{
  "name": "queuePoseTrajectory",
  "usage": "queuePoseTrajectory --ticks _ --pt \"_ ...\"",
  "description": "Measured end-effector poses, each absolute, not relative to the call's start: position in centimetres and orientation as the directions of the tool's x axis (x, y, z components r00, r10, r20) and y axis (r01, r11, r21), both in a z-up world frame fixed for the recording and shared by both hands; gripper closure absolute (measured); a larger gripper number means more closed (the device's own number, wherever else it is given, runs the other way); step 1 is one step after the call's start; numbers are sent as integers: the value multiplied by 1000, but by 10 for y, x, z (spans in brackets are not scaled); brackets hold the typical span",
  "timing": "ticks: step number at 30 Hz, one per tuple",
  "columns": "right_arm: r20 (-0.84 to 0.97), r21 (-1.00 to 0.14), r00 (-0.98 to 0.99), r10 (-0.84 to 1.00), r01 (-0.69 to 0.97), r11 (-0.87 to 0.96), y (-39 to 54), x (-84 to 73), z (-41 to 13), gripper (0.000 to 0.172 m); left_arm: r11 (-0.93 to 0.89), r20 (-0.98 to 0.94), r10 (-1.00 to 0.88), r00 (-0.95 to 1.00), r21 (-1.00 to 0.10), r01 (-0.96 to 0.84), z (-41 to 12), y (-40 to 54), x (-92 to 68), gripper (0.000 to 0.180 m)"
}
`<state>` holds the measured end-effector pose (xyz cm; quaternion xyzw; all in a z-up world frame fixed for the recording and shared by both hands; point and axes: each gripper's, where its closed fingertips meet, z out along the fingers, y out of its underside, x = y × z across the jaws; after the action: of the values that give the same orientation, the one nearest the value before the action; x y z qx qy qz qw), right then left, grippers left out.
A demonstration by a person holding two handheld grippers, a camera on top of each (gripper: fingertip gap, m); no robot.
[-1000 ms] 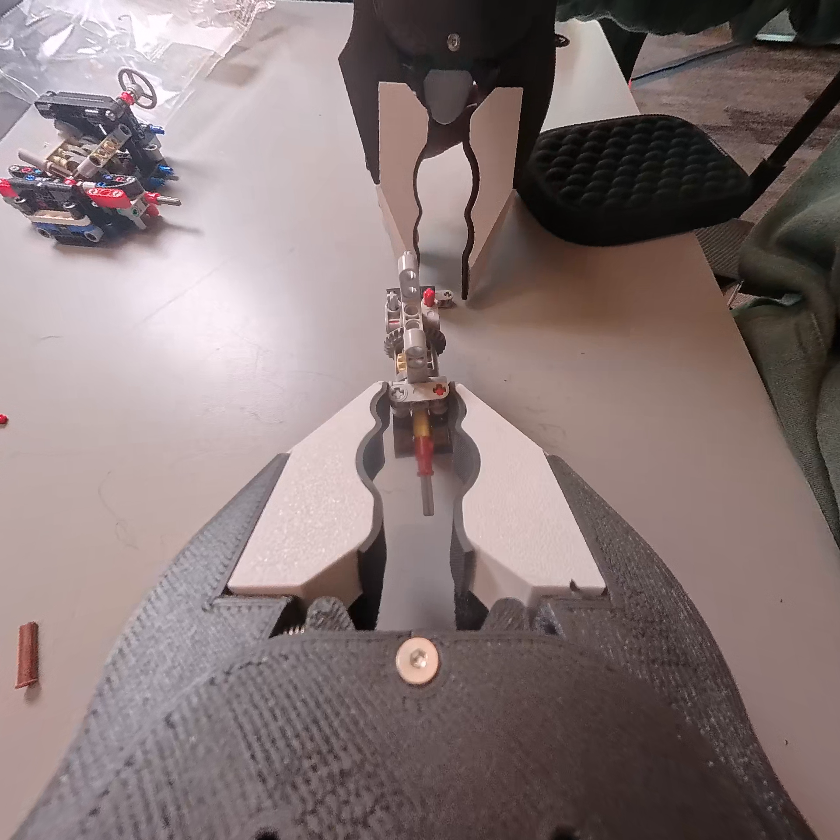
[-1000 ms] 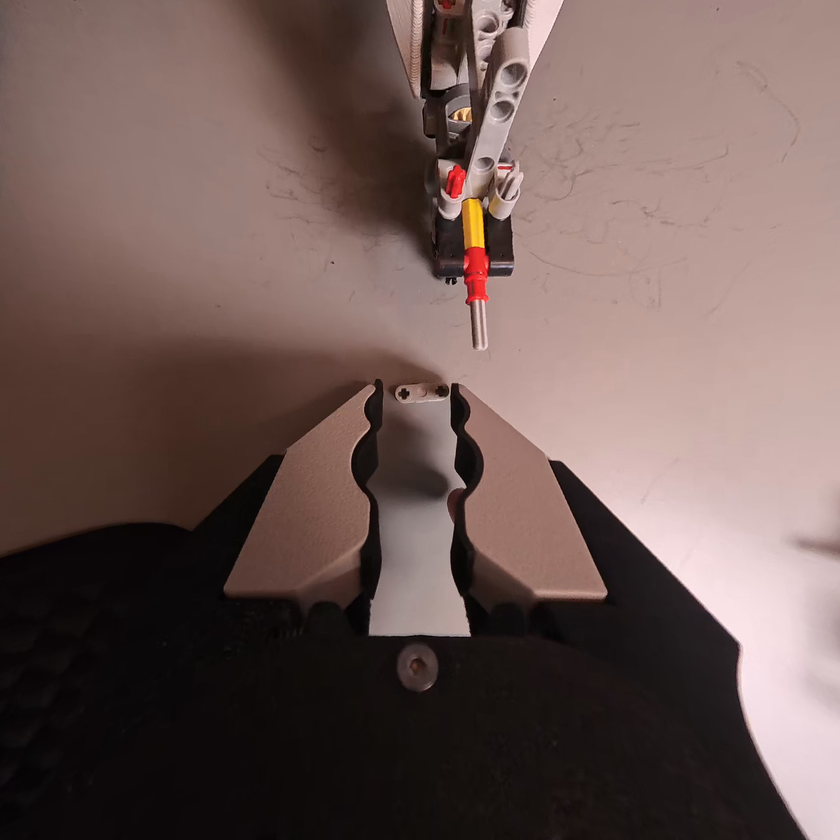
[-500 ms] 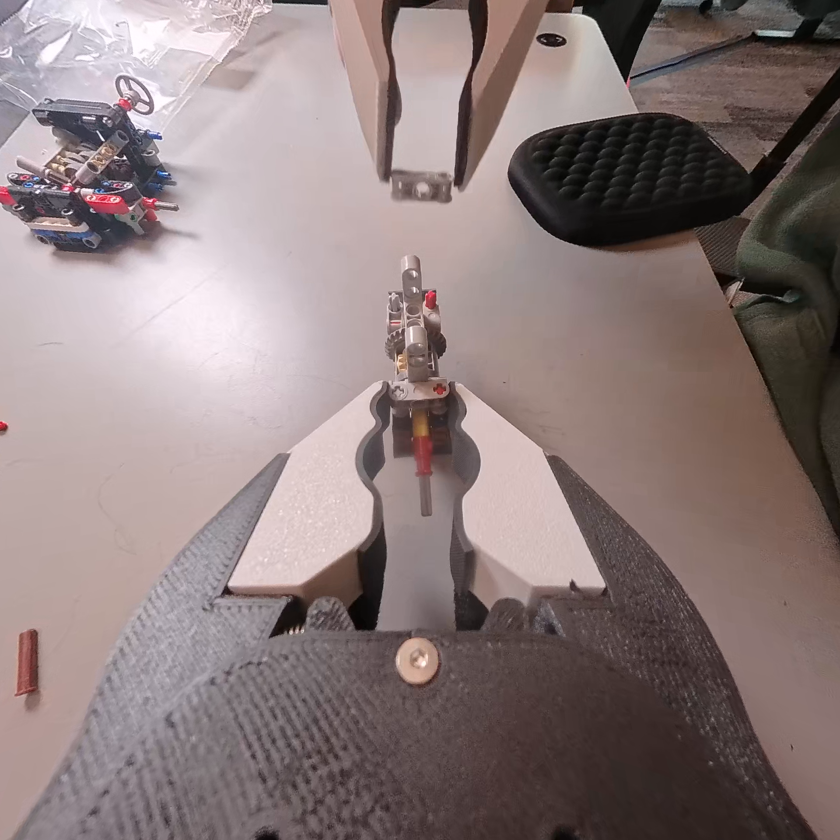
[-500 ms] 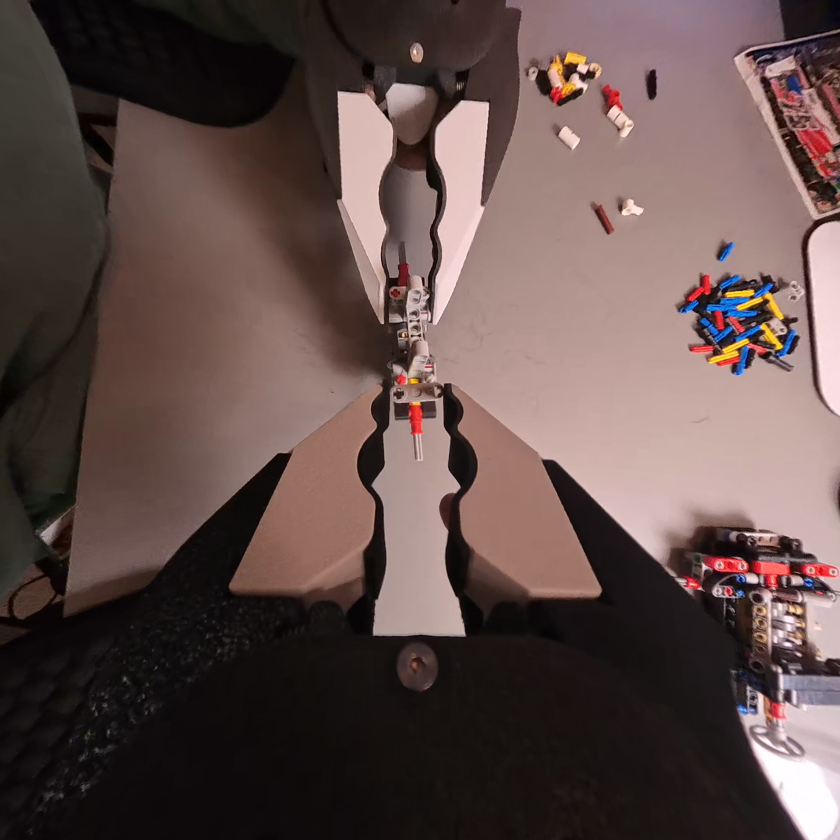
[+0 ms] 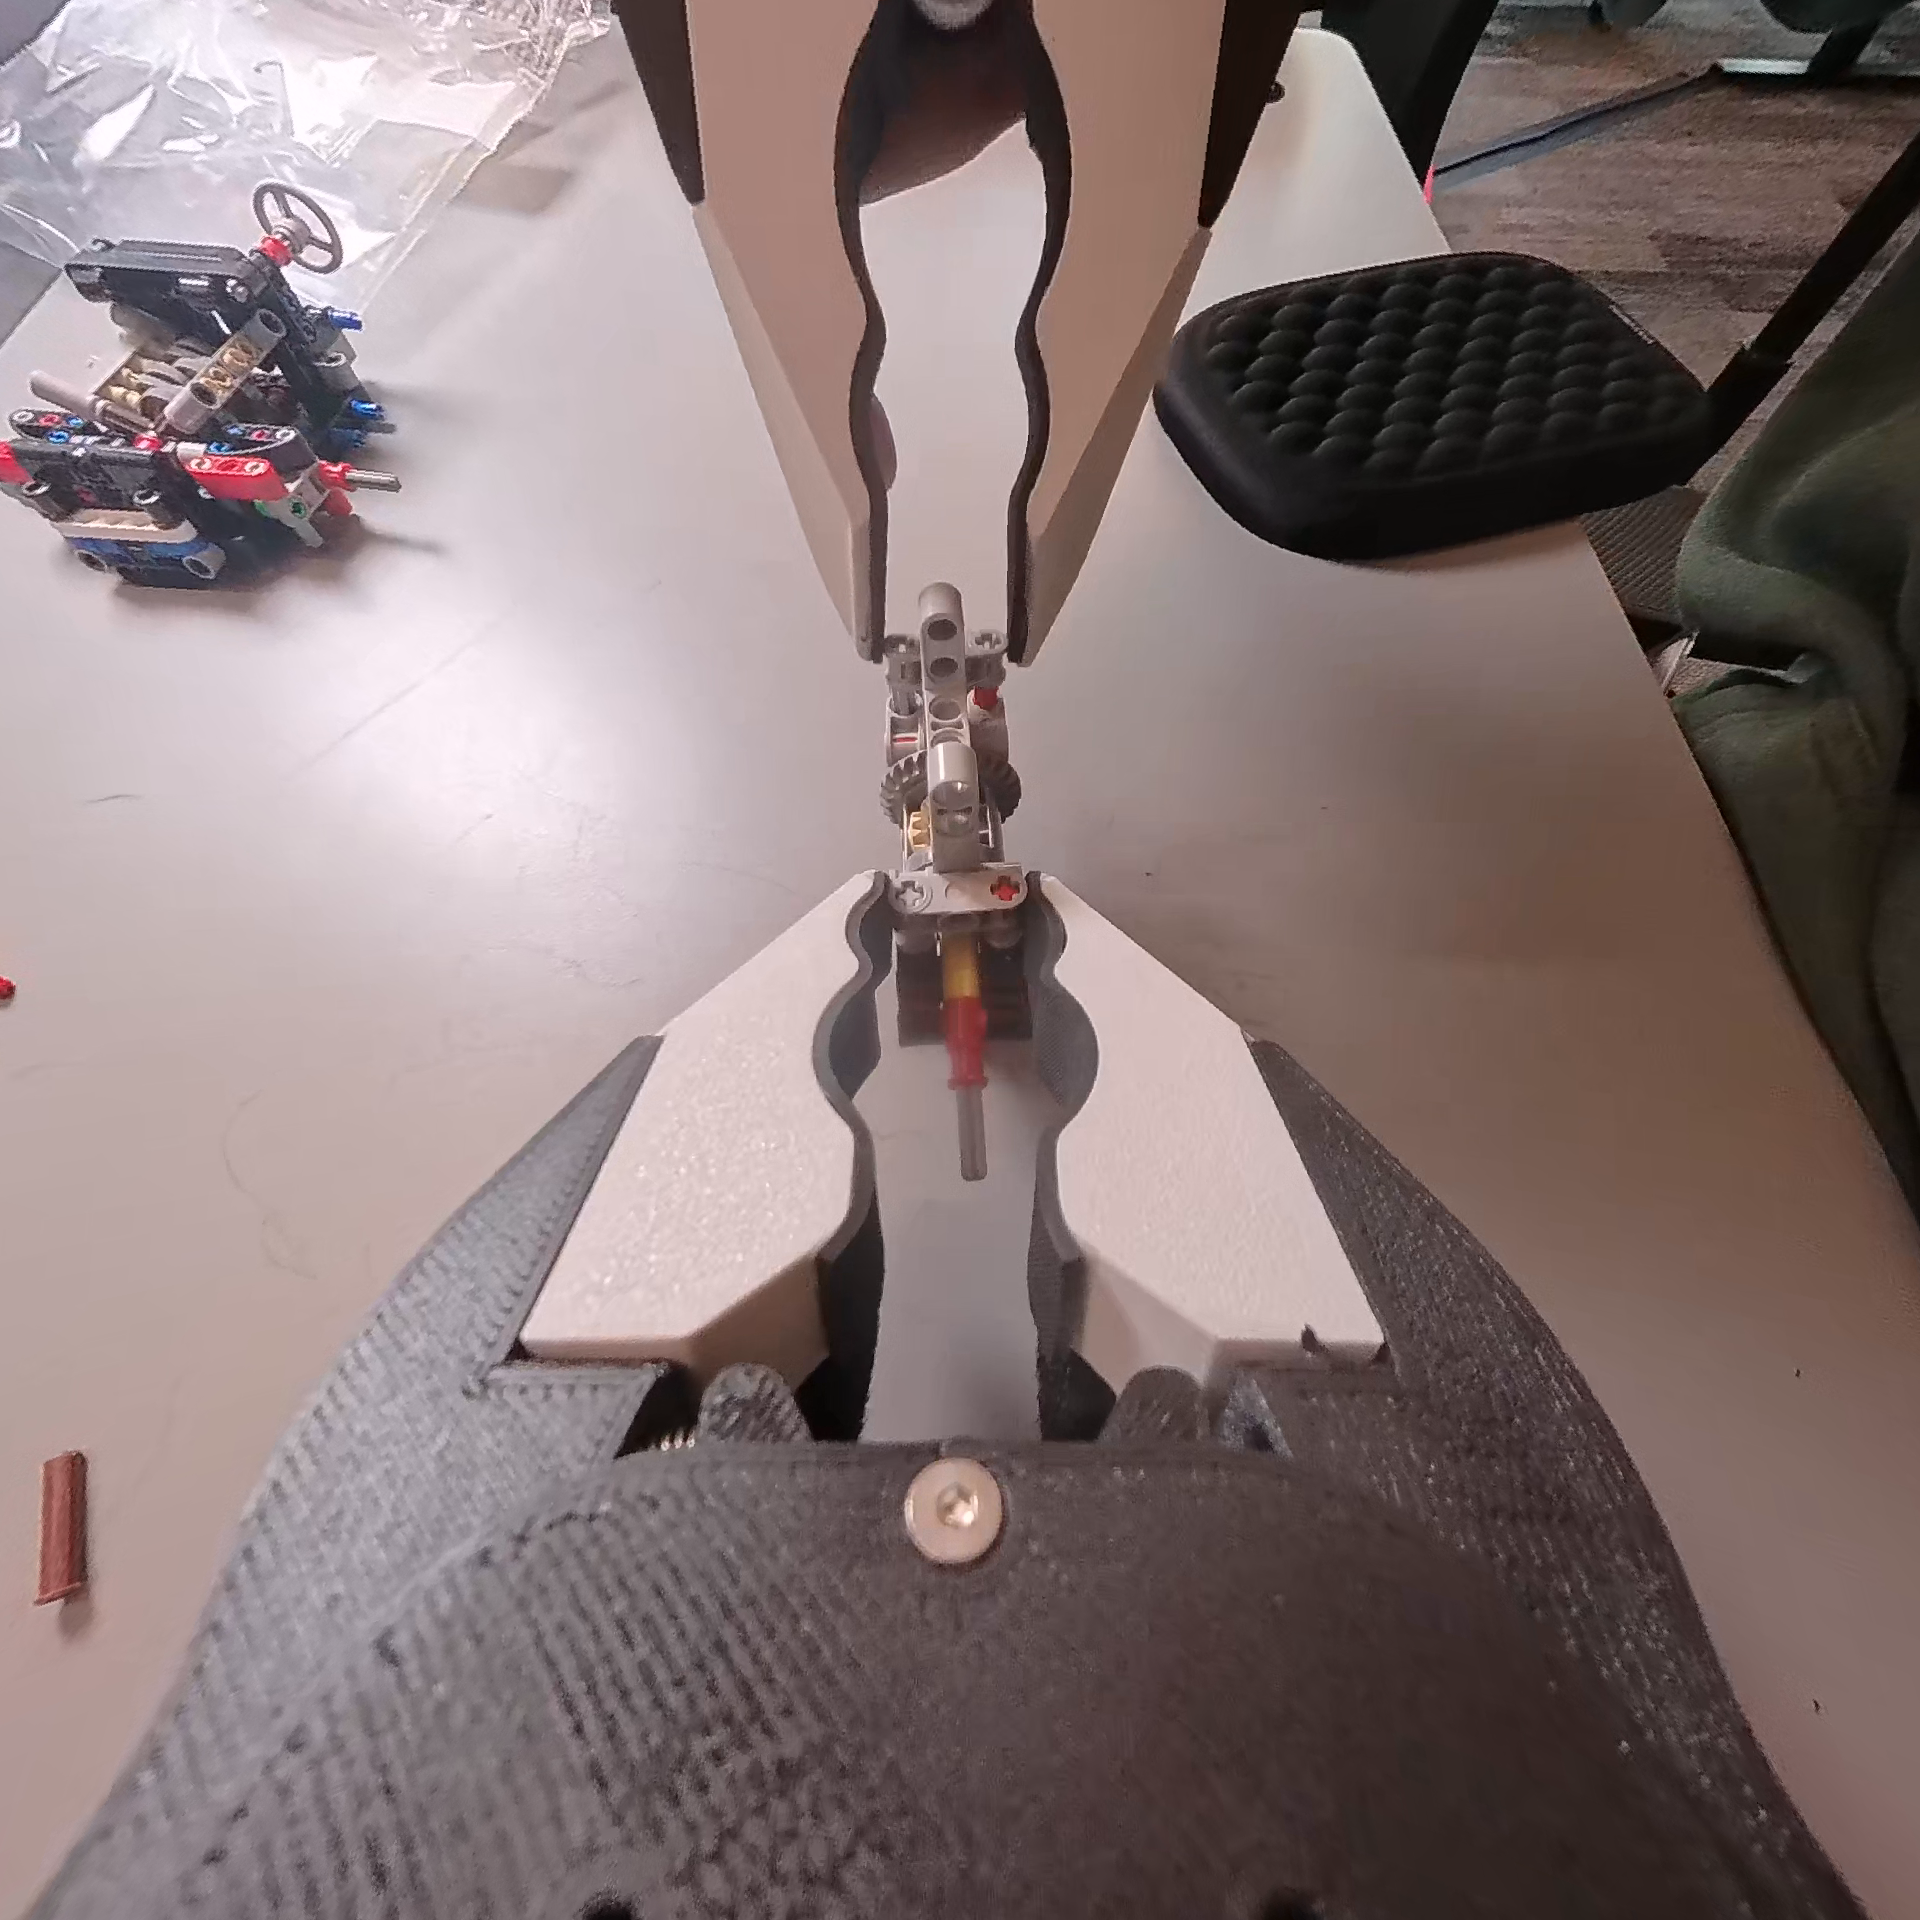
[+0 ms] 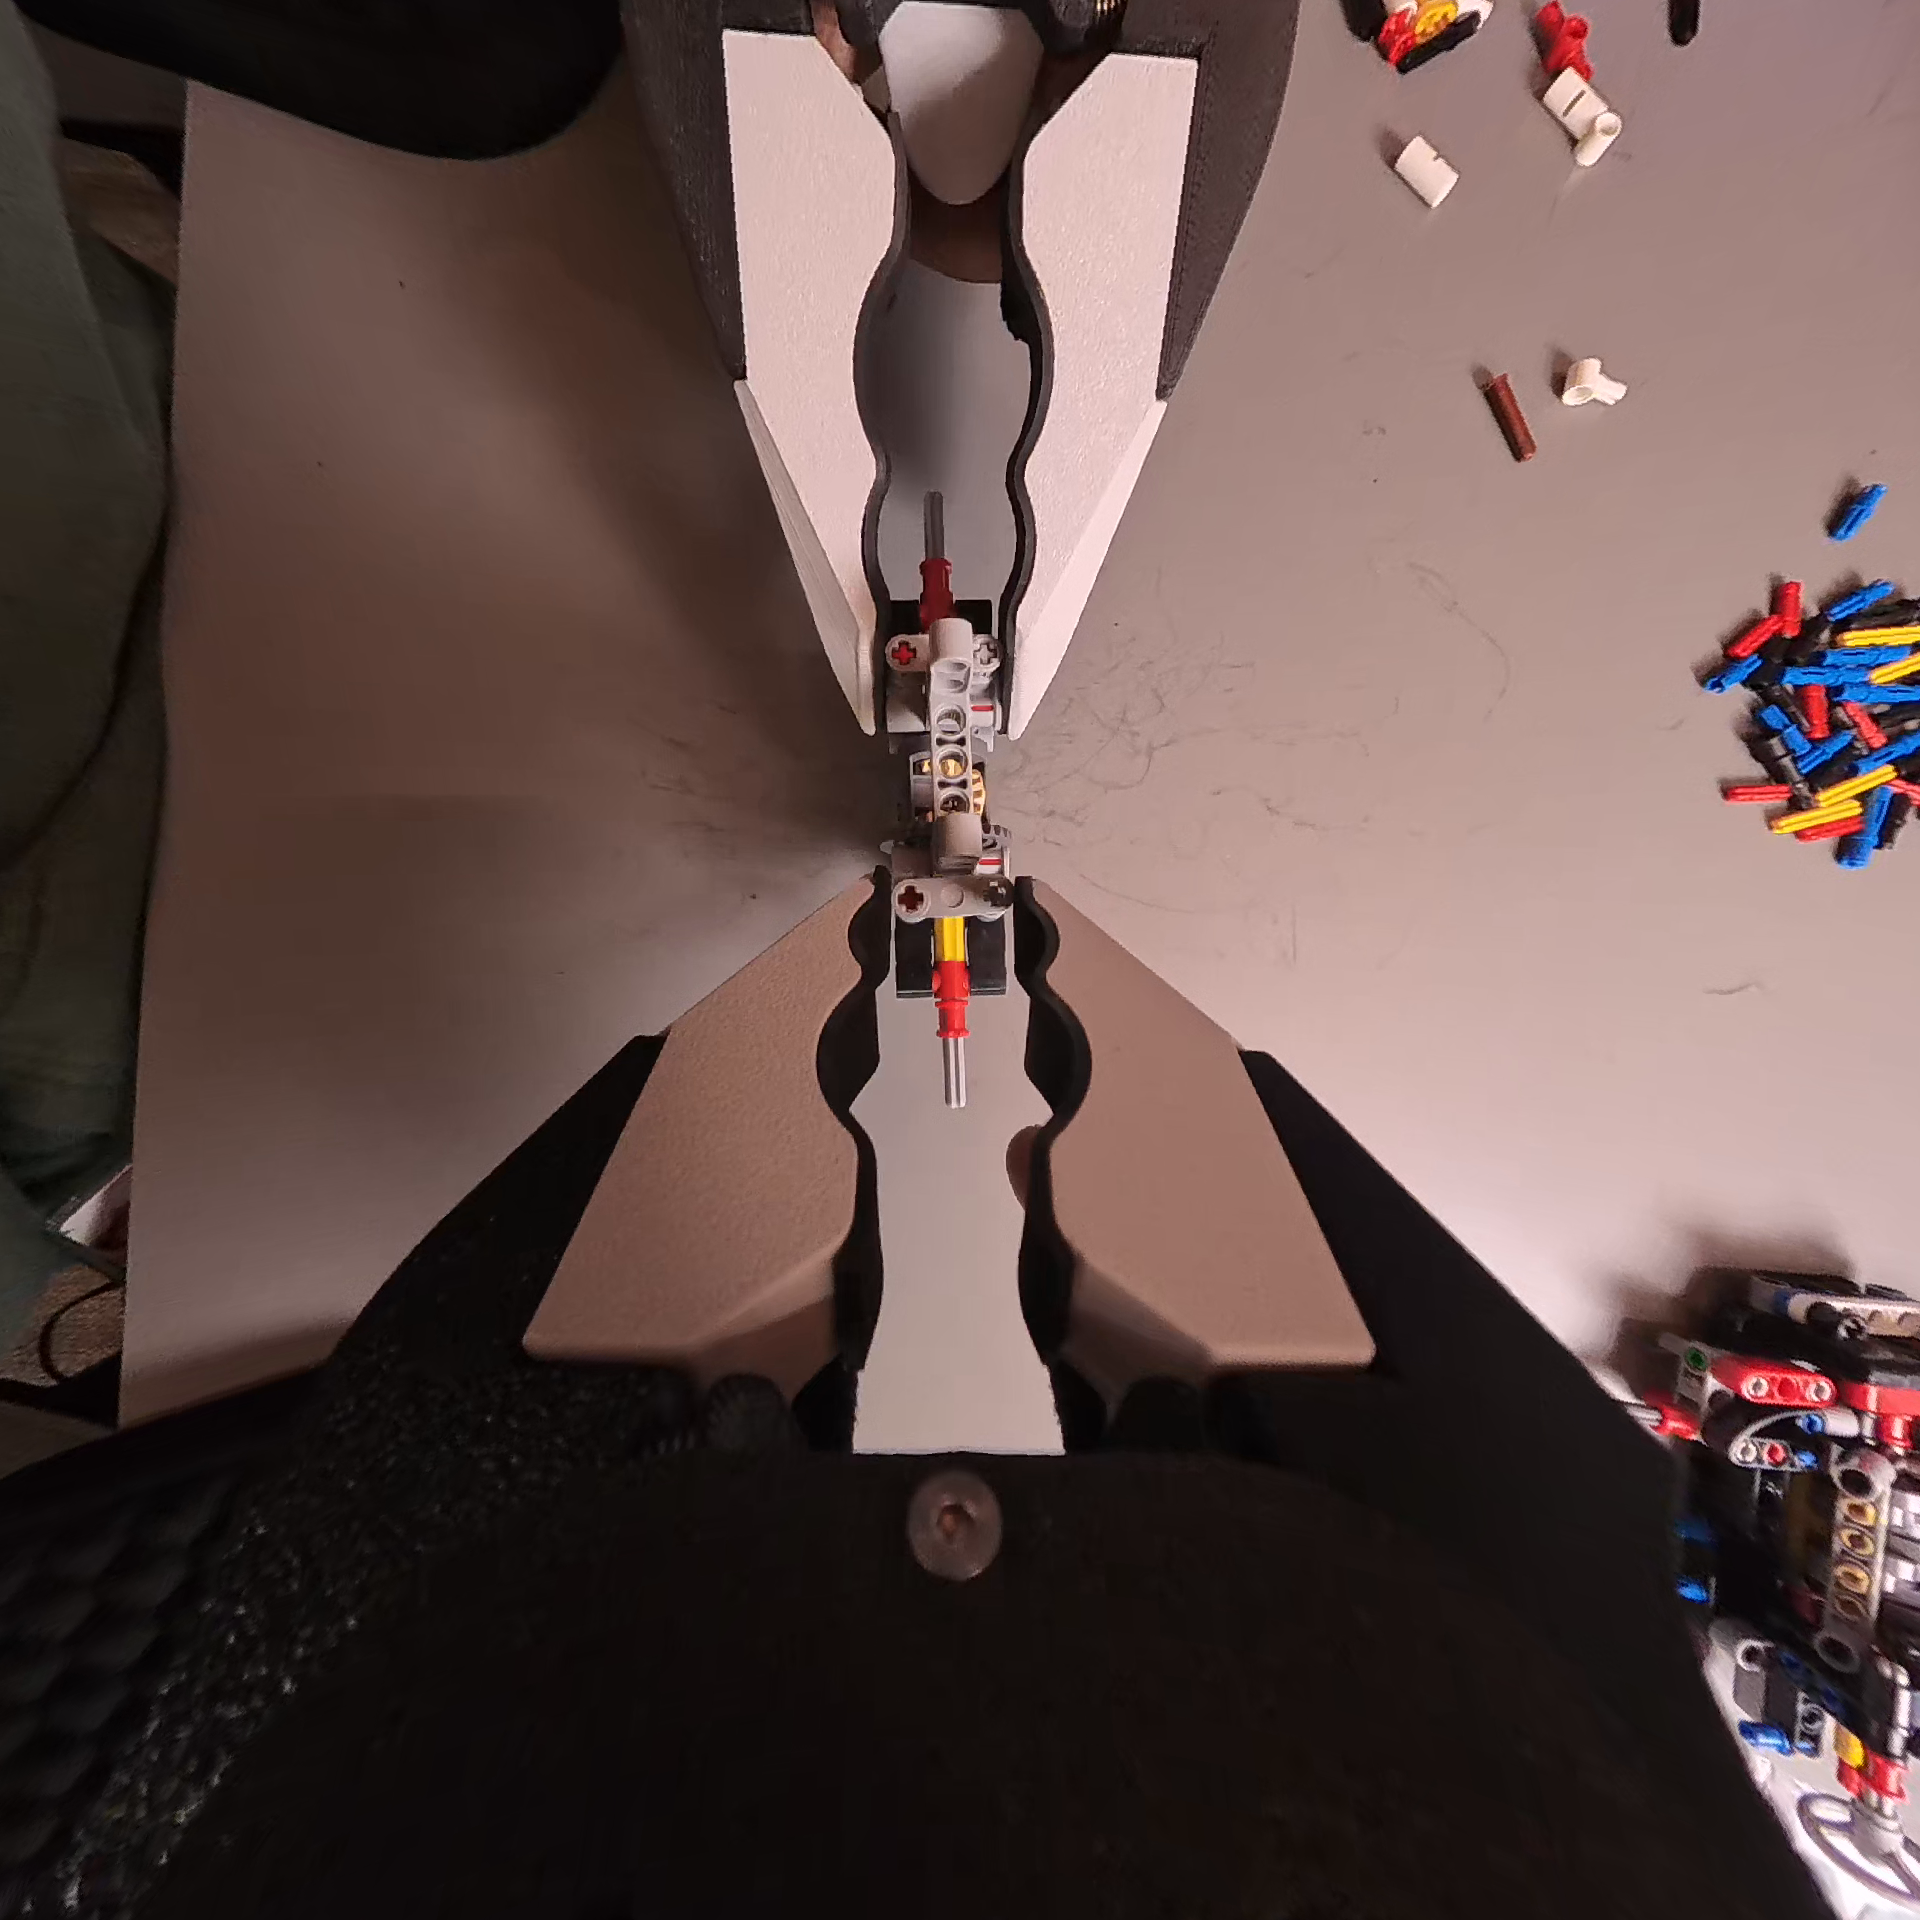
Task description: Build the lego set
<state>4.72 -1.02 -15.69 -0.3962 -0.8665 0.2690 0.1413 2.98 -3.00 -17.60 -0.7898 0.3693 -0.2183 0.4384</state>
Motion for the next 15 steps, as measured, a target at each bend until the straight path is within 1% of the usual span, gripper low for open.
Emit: queuePoseTrajectory --ticks 5,15 --pt "41 -569 -633 773 622 538 -9 45 -159 150 -356 43 -771 636 -856 -374 -176 -29 29 157" --pt "26 -630 -606 795 607 484 -9 46 -163 150 -354 53 -774 631 -862 -362 -176 -29 30 157"
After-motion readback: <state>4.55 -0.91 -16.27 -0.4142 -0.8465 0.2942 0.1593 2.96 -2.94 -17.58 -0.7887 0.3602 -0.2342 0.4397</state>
